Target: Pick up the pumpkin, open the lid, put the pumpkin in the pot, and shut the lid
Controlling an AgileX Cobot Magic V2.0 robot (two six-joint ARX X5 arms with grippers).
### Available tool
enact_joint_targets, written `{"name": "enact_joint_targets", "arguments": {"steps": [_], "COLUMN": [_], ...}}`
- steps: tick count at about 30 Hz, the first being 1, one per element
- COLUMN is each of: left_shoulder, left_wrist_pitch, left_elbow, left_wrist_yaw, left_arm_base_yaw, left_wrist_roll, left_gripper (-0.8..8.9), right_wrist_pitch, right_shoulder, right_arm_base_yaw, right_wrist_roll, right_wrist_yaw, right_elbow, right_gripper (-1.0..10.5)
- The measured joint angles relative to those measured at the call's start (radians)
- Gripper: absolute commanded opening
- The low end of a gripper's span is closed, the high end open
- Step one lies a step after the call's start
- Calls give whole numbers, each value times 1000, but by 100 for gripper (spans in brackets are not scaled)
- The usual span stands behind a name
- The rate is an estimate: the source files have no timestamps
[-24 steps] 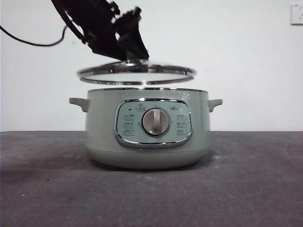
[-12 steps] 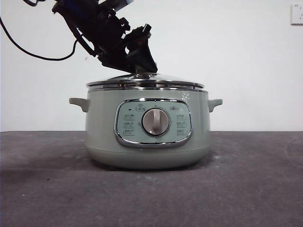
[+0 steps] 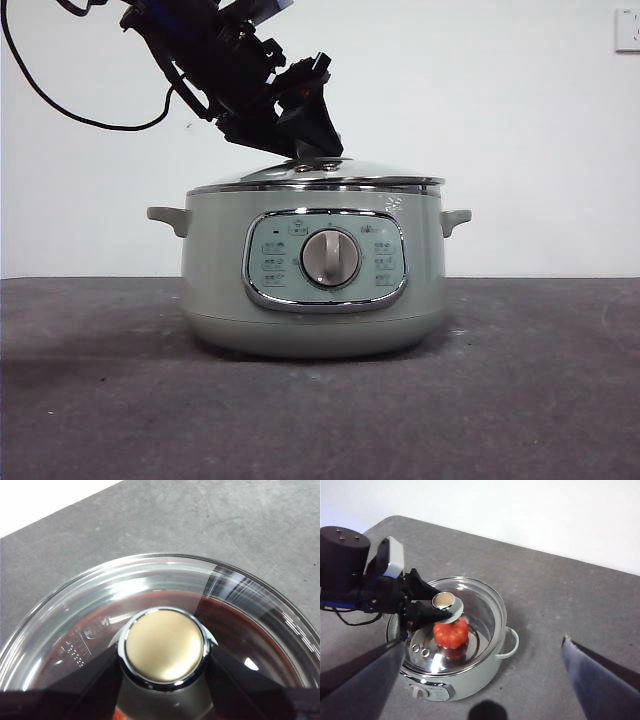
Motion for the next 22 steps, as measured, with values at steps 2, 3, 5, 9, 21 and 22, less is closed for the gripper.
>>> {"name": "enact_joint_targets", "arguments": {"steps": [2, 3, 5, 9, 21, 22], "left_shoulder": [0, 0, 0, -1, -3, -3], "left_wrist_pitch": [-13, -16, -23, -46, -53, -53], "left_elbow": [5, 6, 7, 12, 15, 14], "left_wrist_yaw": [-2, -4, -11, -25, -29, -29], "left_arm_base_yaw": [0, 0, -1, -1, -2, -2], "left_wrist_roll": [0, 0, -2, -3, -3, -3], "left_gripper": [-9, -9, -9, -9, -9, -9], "right_wrist_pitch": [0, 0, -1, -1, -10, -14], "right_shoulder": [0, 0, 0, 0, 2, 4], "right_arm_base_yaw": [0, 0, 0, 0, 0, 0], "right_wrist_roll": [-2, -3, -3, -3, -3, -3], "right_wrist_yaw": [0, 0, 0, 0, 0, 0], "right_elbow": [0, 0, 0, 0, 0, 0], "right_gripper": [692, 692, 692, 692, 692, 692]}}
